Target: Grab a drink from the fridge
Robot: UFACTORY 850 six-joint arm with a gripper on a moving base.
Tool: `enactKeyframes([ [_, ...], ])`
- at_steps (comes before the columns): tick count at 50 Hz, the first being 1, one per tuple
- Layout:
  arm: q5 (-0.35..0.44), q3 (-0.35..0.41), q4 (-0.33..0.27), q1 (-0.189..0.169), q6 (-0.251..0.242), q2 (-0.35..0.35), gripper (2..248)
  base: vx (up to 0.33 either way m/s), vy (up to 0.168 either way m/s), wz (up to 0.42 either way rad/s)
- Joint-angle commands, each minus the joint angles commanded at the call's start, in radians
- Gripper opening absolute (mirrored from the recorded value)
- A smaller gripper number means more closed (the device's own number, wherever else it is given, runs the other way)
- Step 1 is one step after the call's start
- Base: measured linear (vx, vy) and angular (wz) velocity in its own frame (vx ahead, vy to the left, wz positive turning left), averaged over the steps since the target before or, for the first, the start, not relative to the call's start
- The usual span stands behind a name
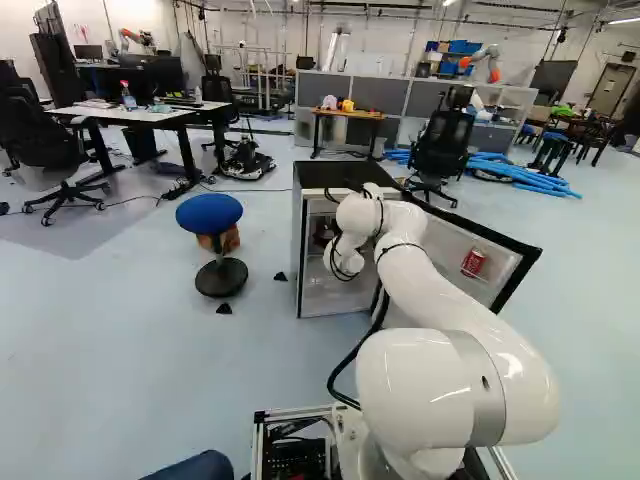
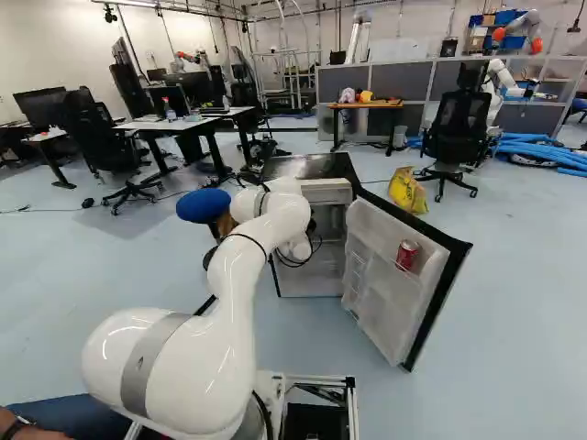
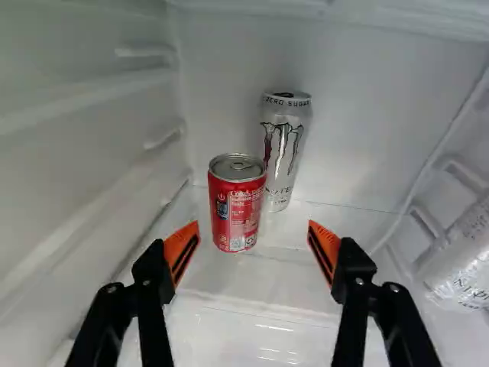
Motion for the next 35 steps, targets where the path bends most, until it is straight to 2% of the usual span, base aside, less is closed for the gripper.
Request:
enactKeyframes([
  [4,0.000,0.000,0.000,0.000,0.000,0.000,197,0.000,0.000,0.000],
  [5,0.000,0.000,0.000,0.000,0.000,0.000,185,0.000,0.000,0.000],
  [9,0.000,0.000,0.000,0.000,0.000,0.000,185,0.000,0.000,0.000],
  [10,0.000,0.000,0.000,0.000,0.000,0.000,173,0.000,0.000,0.000],
  [15,0.000,0.000,0.000,0.000,0.000,0.000,173,0.000,0.000,0.000],
  [16,0.000,0.000,0.000,0.000,0.000,0.000,161,0.000,0.000,0.000],
  [20,0.000,0.000,0.000,0.000,0.000,0.000,161,0.000,0.000,0.000],
  [21,0.000,0.000,0.000,0.000,0.000,0.000,148,0.000,0.000,0.000],
  [25,0.000,-0.002,0.000,0.000,0.000,-0.001,148,0.000,0.000,0.000],
  [26,0.000,-0.005,0.000,0.000,0.000,-0.003,136,0.000,0.000,0.000],
  [30,0.000,-0.030,0.000,0.001,0.000,-0.017,136,0.000,0.000,0.000],
  [31,0.000,-0.038,0.000,0.001,0.000,-0.022,124,0.000,0.000,0.000],
  [35,0.000,-0.073,0.000,0.002,0.000,-0.042,124,0.000,0.000,0.000],
])
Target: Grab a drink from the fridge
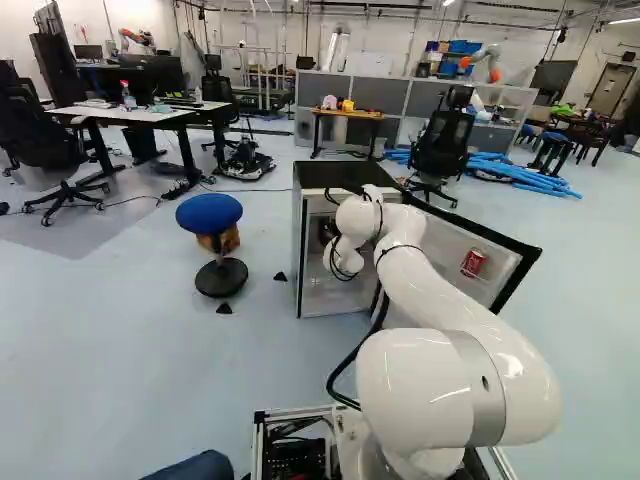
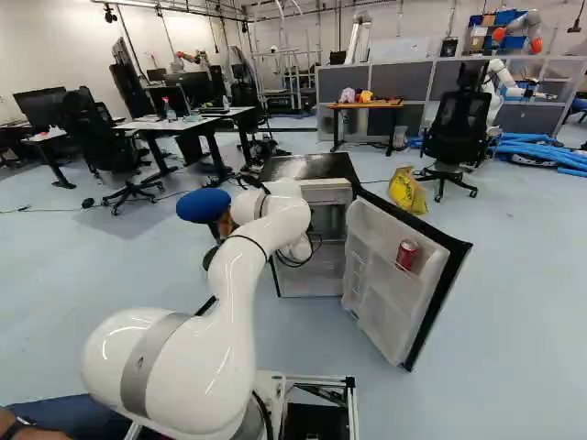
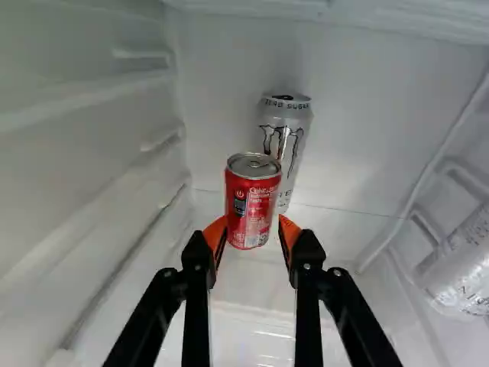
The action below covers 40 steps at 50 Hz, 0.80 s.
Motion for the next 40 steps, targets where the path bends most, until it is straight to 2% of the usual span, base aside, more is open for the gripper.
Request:
enactKeyframes([
  [1,0.000,0.001,0.000,0.000,0.000,0.001,124,0.000,0.000,0.000],
  [2,0.000,0.001,0.000,0.000,0.000,0.001,112,0.000,0.000,0.000],
  [6,0.000,0.001,0.000,0.000,0.000,0.001,112,0.000,0.000,0.000],
  [7,0.000,0.001,0.000,0.000,0.000,0.001,100,0.000,0.000,0.000],
  [11,0.000,0.001,0.000,0.000,0.000,0.001,100,0.000,0.000,0.000],
  [12,0.000,0.001,0.000,0.000,0.000,0.001,88,0.000,0.000,0.000],
  [16,0.000,0.001,0.000,0.000,0.000,0.001,88,0.000,0.000,0.000],
  [17,0.000,0.001,0.000,0.000,0.000,0.001,77,0.000,0.000,0.000],
  [22,0.000,0.001,0.000,0.000,0.000,0.001,77,0.000,0.000,0.000],
  [23,0.000,0.001,0.000,0.000,0.000,0.001,65,0.000,0.000,0.000],
  [27,0.000,0.001,0.000,0.000,0.000,0.001,65,0.000,0.000,0.000],
  [28,0.000,0.001,0.000,0.000,0.000,0.001,52,0.000,0.000,0.000],
  [32,0.000,0.001,0.000,0.000,0.000,0.001,52,0.000,0.000,0.000],
  [33,0.000,0.001,0.000,0.000,0.000,0.001,39,0.000,0.000,0.000],
  [38,0.000,0.001,0.000,0.000,0.000,0.001,39,0.000,0.000,0.000],
  [40,0.000,0.001,0.000,0.000,0.000,0.001,30,0.000,0.000,0.000],
])
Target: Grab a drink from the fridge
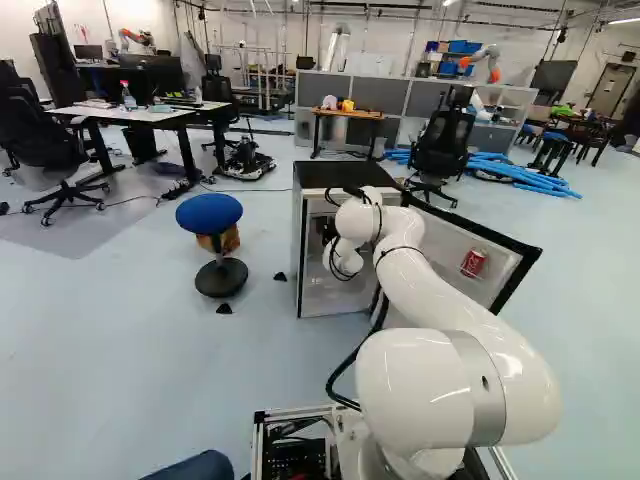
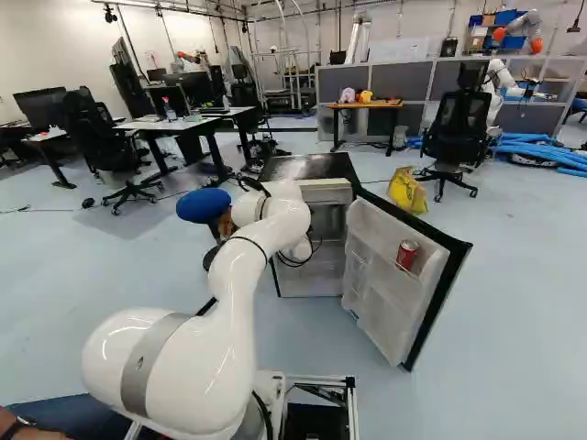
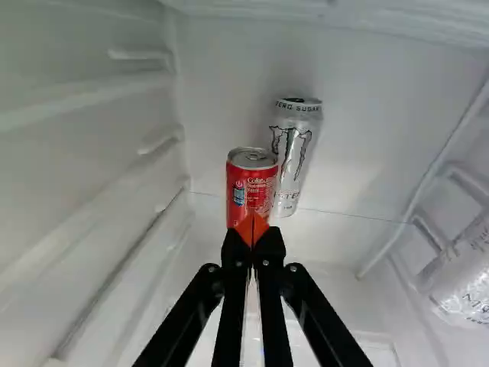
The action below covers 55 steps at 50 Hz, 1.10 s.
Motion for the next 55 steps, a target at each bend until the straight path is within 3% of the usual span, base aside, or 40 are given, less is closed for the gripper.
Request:
enactKeyframes([
  [8,0.000,0.009,0.000,0.000,0.000,0.005,31,0.000,0.000,0.000],
  [9,0.000,0.011,0.000,0.000,0.000,0.007,60,0.000,0.000,0.000],
  [13,0.000,0.021,0.000,0.000,0.000,0.012,60,0.000,0.000,0.000],
  [14,0.000,0.023,0.000,-0.001,0.000,0.014,94,0.000,0.000,0.000],
  [19,0.000,0.033,0.000,-0.001,0.000,0.019,94,0.000,0.000,0.000],
  [20,0.000,0.033,0.000,-0.001,0.000,0.019,130,0.000,0.000,0.000],
  [24,0.000,0.033,0.000,-0.001,0.000,0.019,130,0.000,0.000,0.000],
  [25,0.000,0.033,0.000,-0.001,0.000,0.019,167,0.000,0.000,0.000],
  [29,0.000,0.033,0.000,-0.001,0.000,0.019,167,0.000,0.000,0.000],
  [30,0.000,0.033,0.000,-0.001,0.000,0.019,205,0.000,0.000,0.000],
  [34,0.000,0.033,0.000,-0.001,0.000,0.019,205,0.000,0.000,0.000],
  [35,0.000,0.033,0.000,-0.001,0.000,0.019,242,0.000,0.000,0.000],
  [55,0.000,0.024,0.000,0.000,0.000,0.014,247,0.000,0.000,0.000],
])
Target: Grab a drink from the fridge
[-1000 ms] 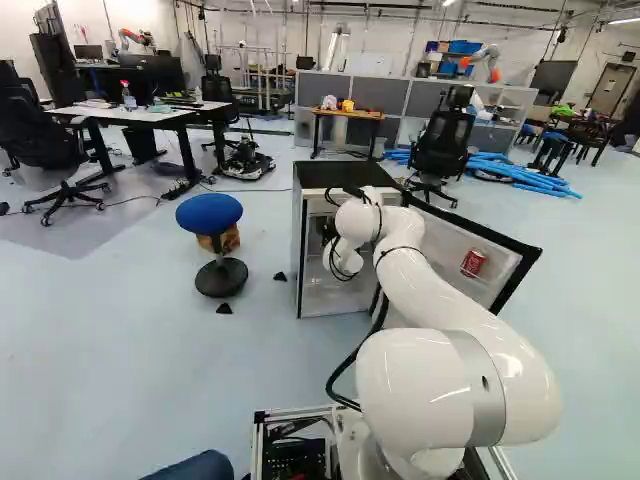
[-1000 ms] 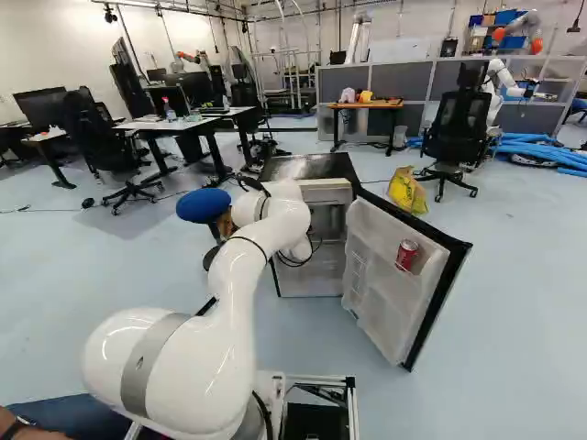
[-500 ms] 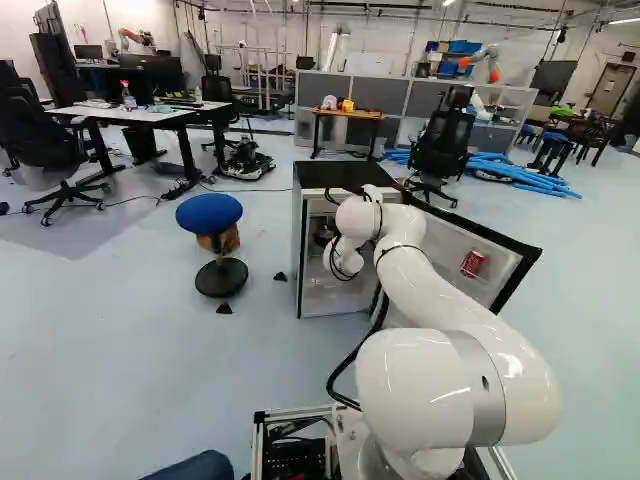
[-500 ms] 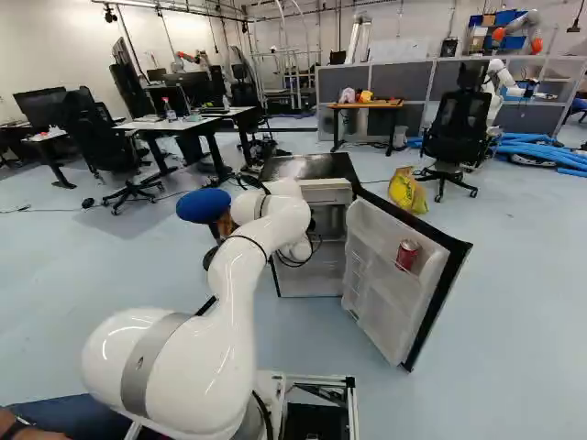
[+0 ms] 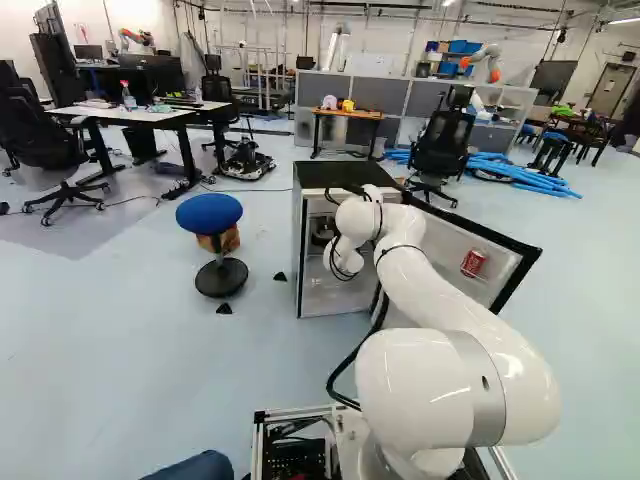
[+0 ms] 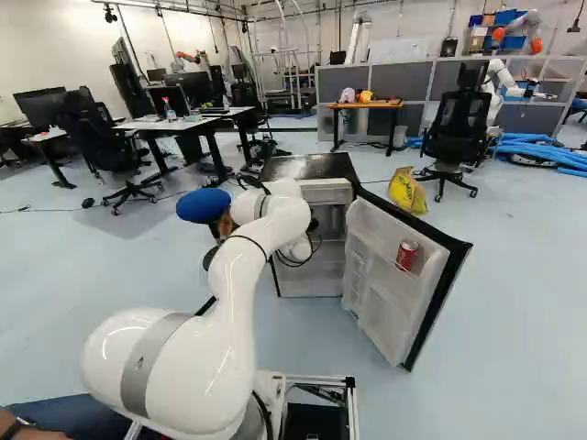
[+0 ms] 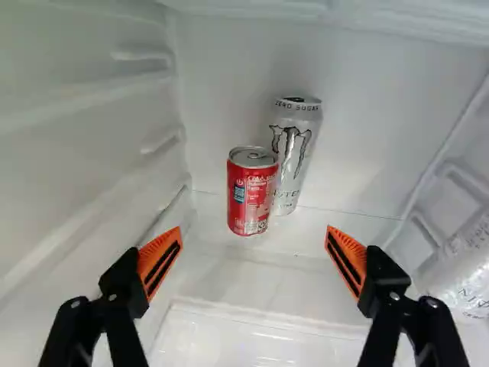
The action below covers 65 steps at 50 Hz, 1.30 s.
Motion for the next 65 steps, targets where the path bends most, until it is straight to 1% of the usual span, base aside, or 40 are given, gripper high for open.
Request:
enactKeyframes([
  [24,0.000,-0.089,0.000,0.002,0.000,-0.052,247,0.000,0.000,0.000],
  [46,0.000,-0.105,0.000,0.003,0.000,-0.061,247,0.000,0.000,0.000],
  [65,0.000,-0.171,0.000,0.010,0.000,-0.100,247,0.000,0.000,0.000],
])
